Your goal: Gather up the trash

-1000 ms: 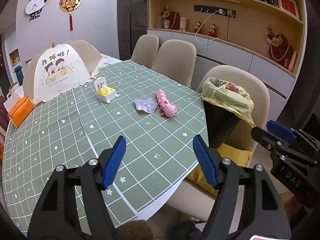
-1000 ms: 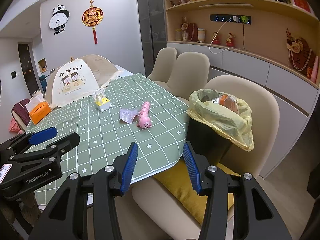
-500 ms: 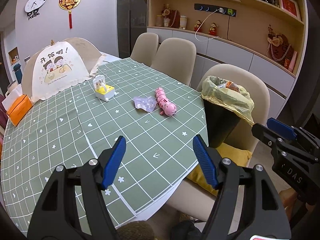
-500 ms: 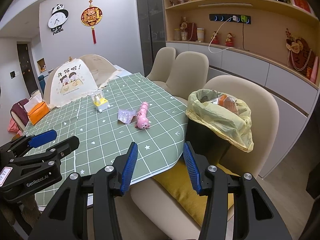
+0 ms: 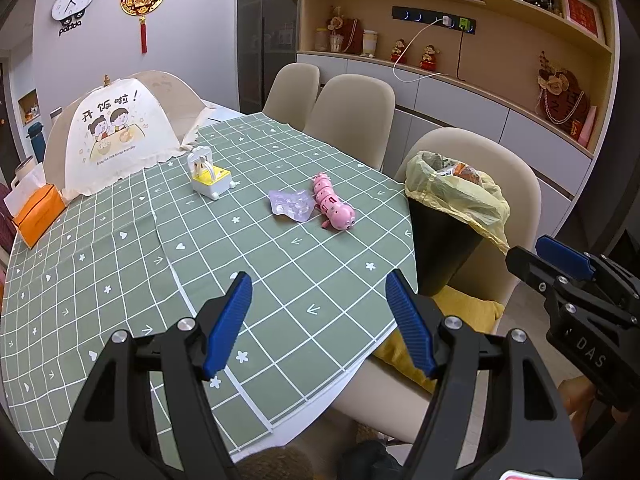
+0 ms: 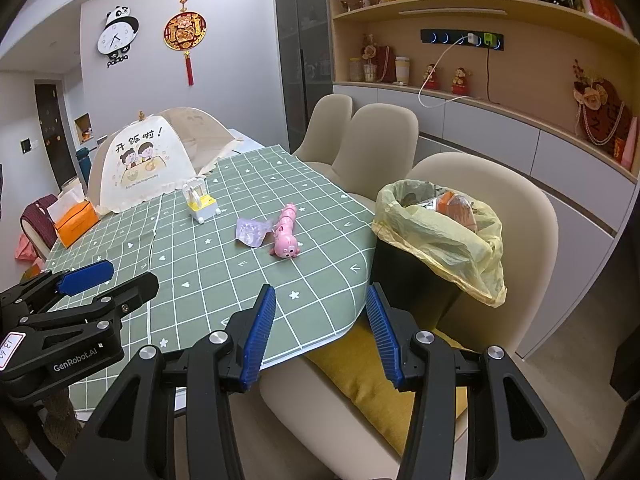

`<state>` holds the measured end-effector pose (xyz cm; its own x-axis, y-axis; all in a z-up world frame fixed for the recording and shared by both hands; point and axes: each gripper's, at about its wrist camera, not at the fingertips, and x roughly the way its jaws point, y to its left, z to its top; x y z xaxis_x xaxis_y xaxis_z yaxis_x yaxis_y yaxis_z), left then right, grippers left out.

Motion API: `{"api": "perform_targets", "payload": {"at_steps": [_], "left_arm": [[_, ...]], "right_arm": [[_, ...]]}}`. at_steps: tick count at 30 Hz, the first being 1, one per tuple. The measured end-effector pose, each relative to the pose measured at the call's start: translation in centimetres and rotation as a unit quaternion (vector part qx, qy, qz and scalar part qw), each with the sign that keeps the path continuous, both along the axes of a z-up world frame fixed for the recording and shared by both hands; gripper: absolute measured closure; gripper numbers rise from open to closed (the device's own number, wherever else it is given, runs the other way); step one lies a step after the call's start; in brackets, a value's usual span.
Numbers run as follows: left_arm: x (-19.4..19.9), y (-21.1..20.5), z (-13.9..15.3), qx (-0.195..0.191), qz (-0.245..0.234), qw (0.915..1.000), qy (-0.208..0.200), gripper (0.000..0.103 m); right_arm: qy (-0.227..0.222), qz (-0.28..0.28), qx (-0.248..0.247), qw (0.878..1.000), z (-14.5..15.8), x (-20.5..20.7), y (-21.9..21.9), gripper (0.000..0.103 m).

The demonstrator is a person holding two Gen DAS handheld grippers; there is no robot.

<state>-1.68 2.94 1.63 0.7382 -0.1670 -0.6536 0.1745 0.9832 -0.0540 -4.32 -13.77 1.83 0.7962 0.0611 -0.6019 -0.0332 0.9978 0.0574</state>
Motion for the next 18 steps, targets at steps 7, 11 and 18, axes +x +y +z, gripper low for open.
{"api": "perform_targets", "payload": {"at_steps": [7, 11, 18], "left_arm": [[-0.01, 0.07, 0.03, 0.0, 0.0, 1.0, 0.0, 0.037], [-0.08, 0.03, 0.06, 0.0, 0.0, 1.0, 0.0, 0.037], [-0.15, -0.09, 0.08, -0.001, -0.001, 1.0, 0.0, 0.037]], "right_arm": [[-0.001, -0.001, -0.001, 1.0, -0.06, 0.08, -0.34, 0.058], [-0.001, -0.002, 0.0, 1.0, -0.07, 0.08, -0.85, 0.058], [-0.001, -0.002, -0.001, 1.0, -0.09, 0.08, -0.79, 0.058]]}}
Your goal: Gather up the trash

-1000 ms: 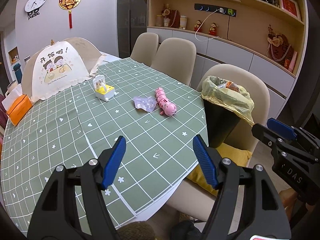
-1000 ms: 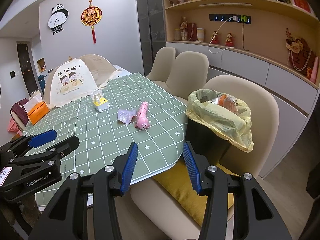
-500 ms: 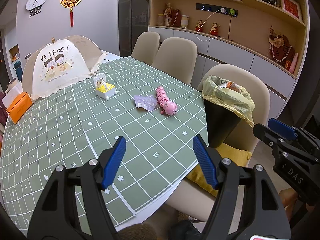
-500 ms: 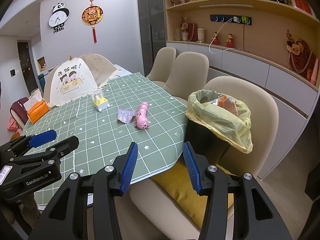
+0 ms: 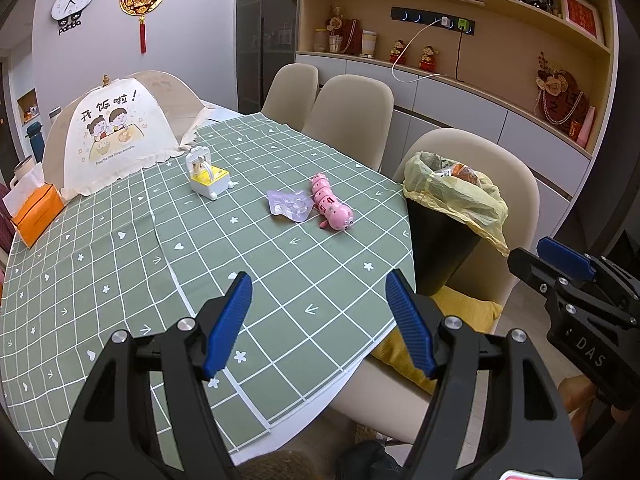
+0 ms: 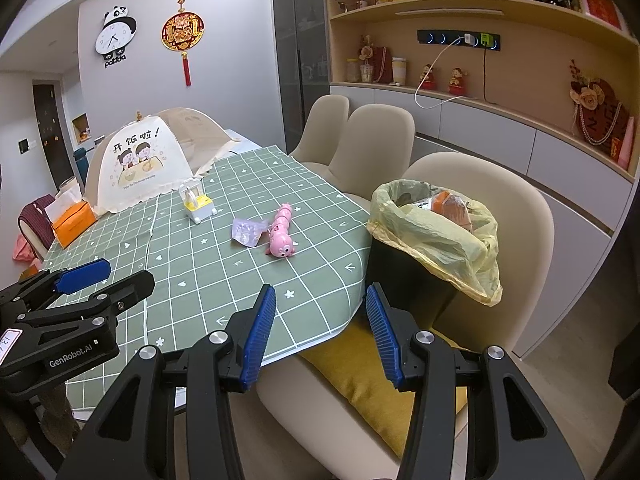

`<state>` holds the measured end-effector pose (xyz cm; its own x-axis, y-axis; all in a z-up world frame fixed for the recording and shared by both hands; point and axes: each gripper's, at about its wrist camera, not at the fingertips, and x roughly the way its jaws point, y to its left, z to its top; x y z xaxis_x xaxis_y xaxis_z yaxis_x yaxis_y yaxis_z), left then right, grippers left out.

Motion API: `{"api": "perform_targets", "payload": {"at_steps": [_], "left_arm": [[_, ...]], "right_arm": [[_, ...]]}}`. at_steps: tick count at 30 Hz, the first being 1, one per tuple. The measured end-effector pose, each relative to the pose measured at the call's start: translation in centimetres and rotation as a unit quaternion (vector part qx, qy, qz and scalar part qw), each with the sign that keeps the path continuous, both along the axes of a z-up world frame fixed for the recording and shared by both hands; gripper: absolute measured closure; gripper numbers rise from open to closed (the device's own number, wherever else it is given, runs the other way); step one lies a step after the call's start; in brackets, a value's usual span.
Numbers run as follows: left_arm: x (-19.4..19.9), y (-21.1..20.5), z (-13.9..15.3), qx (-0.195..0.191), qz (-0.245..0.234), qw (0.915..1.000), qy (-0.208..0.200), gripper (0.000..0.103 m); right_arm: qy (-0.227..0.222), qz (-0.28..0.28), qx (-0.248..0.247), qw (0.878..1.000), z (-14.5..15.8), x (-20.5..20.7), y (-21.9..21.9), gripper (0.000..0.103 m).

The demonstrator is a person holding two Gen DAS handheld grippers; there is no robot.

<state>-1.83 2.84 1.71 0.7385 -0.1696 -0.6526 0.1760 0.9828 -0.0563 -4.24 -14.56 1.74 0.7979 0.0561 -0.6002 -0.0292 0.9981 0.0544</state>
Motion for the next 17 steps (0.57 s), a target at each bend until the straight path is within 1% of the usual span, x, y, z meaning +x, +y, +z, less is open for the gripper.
{"api": "perform_targets", "payload": {"at_steps": [4, 9, 10, 13, 15, 16, 17], "left_arm": [[0.0, 0.0, -0.1, -0.006, -0.001, 1.0, 0.003, 0.037], [0.4, 0.9, -0.5, -0.013, 0.012, 0.9998, 0.009, 0.037], [0.6, 1.1, -0.7, -0.012, 0.017, 0.9997, 0.013, 0.037], [2.0, 2.8, -1.8, -0.012, 0.032, 0.9985, 0.041, 0.037], [3.3, 5.7, -3.0, -0.015, 0.062, 0.9962, 0.059, 0.037], [4.3, 8.2, -3.8, -0.014, 0.095, 0.993, 0.069, 0.037], [5.3, 11.3, -4.8, -0.011, 0.138, 0.9874, 0.077, 0.037]], "right_arm": [[0.0, 0.0, 0.0, 1.0, 0.0, 0.0, 0.1, 0.058], [0.002, 0.0, -0.002, 1.0, -0.4, 0.0, -0.1, 0.058], [0.004, 0.0, -0.002, 1.0, -0.5, 0.1, -0.1, 0.058], [0.014, 0.009, -0.005, 1.0, -1.0, 0.9, 0.2, 0.058], [0.023, 0.024, -0.01, 0.999, -1.5, 2.1, 0.8, 0.058], [0.028, 0.039, -0.01, 0.999, -1.6, 3.0, 1.5, 0.058], [0.034, 0.06, -0.008, 0.998, -1.8, 3.8, 2.2, 0.058]]}}
